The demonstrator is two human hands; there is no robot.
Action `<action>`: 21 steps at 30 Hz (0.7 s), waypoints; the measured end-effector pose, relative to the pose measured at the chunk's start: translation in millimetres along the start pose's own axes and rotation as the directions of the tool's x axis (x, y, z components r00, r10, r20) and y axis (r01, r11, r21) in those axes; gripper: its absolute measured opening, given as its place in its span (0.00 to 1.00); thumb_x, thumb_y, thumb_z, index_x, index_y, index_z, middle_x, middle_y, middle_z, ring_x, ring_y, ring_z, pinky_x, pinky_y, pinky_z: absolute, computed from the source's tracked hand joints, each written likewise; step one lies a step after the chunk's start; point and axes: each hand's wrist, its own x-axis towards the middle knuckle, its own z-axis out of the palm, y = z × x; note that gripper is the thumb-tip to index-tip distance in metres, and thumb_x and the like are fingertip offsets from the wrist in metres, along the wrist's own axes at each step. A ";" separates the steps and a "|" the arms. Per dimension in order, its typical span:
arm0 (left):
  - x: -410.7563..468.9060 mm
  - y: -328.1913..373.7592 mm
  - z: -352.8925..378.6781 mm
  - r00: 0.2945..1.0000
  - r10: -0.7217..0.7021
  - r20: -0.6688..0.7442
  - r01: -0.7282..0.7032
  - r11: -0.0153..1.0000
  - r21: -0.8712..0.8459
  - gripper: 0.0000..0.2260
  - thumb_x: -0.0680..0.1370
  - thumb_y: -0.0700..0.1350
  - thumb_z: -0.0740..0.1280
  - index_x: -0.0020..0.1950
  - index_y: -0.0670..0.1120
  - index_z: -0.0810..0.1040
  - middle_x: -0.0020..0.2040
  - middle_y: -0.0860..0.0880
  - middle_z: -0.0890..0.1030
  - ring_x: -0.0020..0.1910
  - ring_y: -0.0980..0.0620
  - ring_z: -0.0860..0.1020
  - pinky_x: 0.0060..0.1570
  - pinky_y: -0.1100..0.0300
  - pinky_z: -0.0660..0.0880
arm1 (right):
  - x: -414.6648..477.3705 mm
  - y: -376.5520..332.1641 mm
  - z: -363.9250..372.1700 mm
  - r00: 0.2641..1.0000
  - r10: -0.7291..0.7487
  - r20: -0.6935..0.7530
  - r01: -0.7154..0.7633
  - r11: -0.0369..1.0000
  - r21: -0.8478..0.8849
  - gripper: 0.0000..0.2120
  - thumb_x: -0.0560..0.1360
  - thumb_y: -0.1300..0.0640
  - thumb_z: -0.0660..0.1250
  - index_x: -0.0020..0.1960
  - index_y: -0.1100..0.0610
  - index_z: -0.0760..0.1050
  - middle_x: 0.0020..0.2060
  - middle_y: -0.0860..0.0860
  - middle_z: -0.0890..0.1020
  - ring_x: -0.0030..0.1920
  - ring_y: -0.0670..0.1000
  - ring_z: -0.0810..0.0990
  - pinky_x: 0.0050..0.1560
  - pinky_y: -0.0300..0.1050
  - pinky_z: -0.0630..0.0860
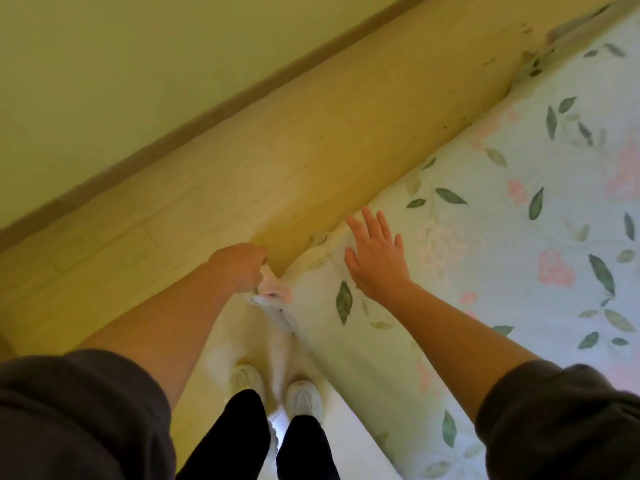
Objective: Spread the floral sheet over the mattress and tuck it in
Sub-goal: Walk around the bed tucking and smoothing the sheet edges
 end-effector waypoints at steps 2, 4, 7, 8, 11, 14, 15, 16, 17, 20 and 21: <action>7.1 8.5 -17.2 0.999 0.039 0.016 -0.039 0.999 -0.002 0.13 0.80 0.43 0.59 0.64 0.47 0.72 0.60 0.46 0.75 0.57 0.46 0.75 0.52 0.53 0.74 | 5.0 3.7 -11.8 1.000 0.023 0.013 -0.023 1.000 -0.010 0.26 0.82 0.49 0.50 0.78 0.48 0.46 0.78 0.51 0.43 0.77 0.55 0.40 0.74 0.64 0.50; 18.9 14.6 -43.8 0.995 0.092 0.033 -0.093 0.995 0.031 0.12 0.80 0.43 0.57 0.62 0.47 0.73 0.58 0.46 0.76 0.54 0.47 0.76 0.49 0.54 0.74 | 16.4 6.3 -28.6 0.997 0.076 0.024 -0.076 0.997 0.014 0.26 0.82 0.49 0.50 0.77 0.48 0.47 0.78 0.51 0.43 0.77 0.56 0.40 0.74 0.64 0.50; 37.7 10.0 -80.0 0.982 0.177 0.067 -0.182 0.981 0.070 0.11 0.80 0.44 0.57 0.59 0.46 0.74 0.51 0.48 0.75 0.47 0.49 0.73 0.44 0.56 0.70 | 37.2 6.9 -48.1 0.983 0.179 0.028 -0.180 0.981 0.065 0.25 0.82 0.50 0.51 0.77 0.48 0.48 0.78 0.51 0.43 0.77 0.56 0.39 0.74 0.65 0.50; 45.3 5.4 -90.0 0.977 0.193 0.085 -0.201 0.975 0.090 0.10 0.80 0.43 0.57 0.59 0.46 0.74 0.50 0.49 0.74 0.45 0.50 0.72 0.43 0.57 0.69 | 42.3 8.2 -53.7 0.976 0.218 0.026 -0.220 0.971 0.093 0.26 0.82 0.51 0.51 0.77 0.48 0.48 0.78 0.51 0.43 0.77 0.56 0.39 0.73 0.65 0.51; 72.0 -8.5 -141.6 0.967 0.192 0.167 -0.228 0.947 0.229 0.09 0.80 0.42 0.58 0.57 0.46 0.74 0.52 0.48 0.77 0.45 0.50 0.73 0.40 0.59 0.68 | 63.5 14.7 -74.4 0.929 0.368 0.024 -0.367 0.916 0.160 0.26 0.81 0.52 0.53 0.77 0.48 0.49 0.78 0.51 0.44 0.77 0.56 0.40 0.74 0.65 0.52; 93.2 -4.4 -180.8 0.956 0.234 0.174 -0.280 0.906 0.318 0.09 0.80 0.43 0.57 0.57 0.47 0.75 0.54 0.48 0.78 0.49 0.49 0.76 0.42 0.57 0.71 | 74.9 23.8 -89.5 0.859 0.510 0.031 -0.500 0.825 0.264 0.26 0.81 0.52 0.53 0.77 0.48 0.50 0.78 0.51 0.44 0.78 0.56 0.41 0.73 0.65 0.53; 96.8 -1.1 -192.0 0.950 0.259 0.172 -0.303 0.895 0.328 0.09 0.80 0.43 0.57 0.57 0.47 0.74 0.54 0.48 0.78 0.49 0.49 0.77 0.43 0.57 0.72 | 76.7 24.5 -93.1 0.850 0.526 0.035 -0.514 0.813 0.274 0.26 0.81 0.52 0.54 0.77 0.48 0.50 0.78 0.51 0.44 0.78 0.56 0.41 0.73 0.65 0.53; 102.5 4.8 -203.2 0.941 0.296 0.167 -0.335 0.890 0.309 0.10 0.80 0.42 0.56 0.56 0.47 0.74 0.54 0.48 0.78 0.49 0.49 0.77 0.43 0.57 0.72 | 80.0 27.8 -98.1 0.834 0.550 0.046 -0.536 0.789 0.301 0.26 0.81 0.52 0.54 0.77 0.48 0.51 0.78 0.51 0.45 0.78 0.56 0.42 0.73 0.65 0.54; 108.6 13.5 -214.2 0.927 0.331 0.175 -0.371 0.873 0.316 0.10 0.80 0.42 0.56 0.56 0.47 0.75 0.54 0.48 0.78 0.49 0.49 0.76 0.43 0.56 0.73 | 82.7 32.5 -103.0 0.813 0.579 0.054 -0.565 0.763 0.314 0.26 0.81 0.52 0.54 0.77 0.48 0.51 0.78 0.51 0.45 0.78 0.56 0.42 0.73 0.65 0.54; 125.9 36.8 -230.4 0.899 0.399 0.180 -0.437 0.841 0.319 0.10 0.80 0.43 0.55 0.53 0.47 0.75 0.50 0.49 0.77 0.46 0.51 0.75 0.39 0.59 0.70 | 91.6 47.6 -108.2 0.769 0.637 0.056 -0.609 0.703 0.367 0.26 0.81 0.51 0.54 0.77 0.48 0.51 0.78 0.50 0.45 0.78 0.57 0.43 0.73 0.65 0.55; 137.7 48.9 -232.2 0.884 0.429 0.185 -0.467 0.824 0.322 0.09 0.80 0.43 0.55 0.52 0.46 0.75 0.49 0.49 0.77 0.44 0.52 0.75 0.36 0.60 0.68 | 96.5 59.1 -109.3 0.755 0.654 0.047 -0.620 0.688 0.378 0.26 0.81 0.51 0.54 0.77 0.47 0.50 0.78 0.50 0.45 0.78 0.56 0.42 0.73 0.65 0.55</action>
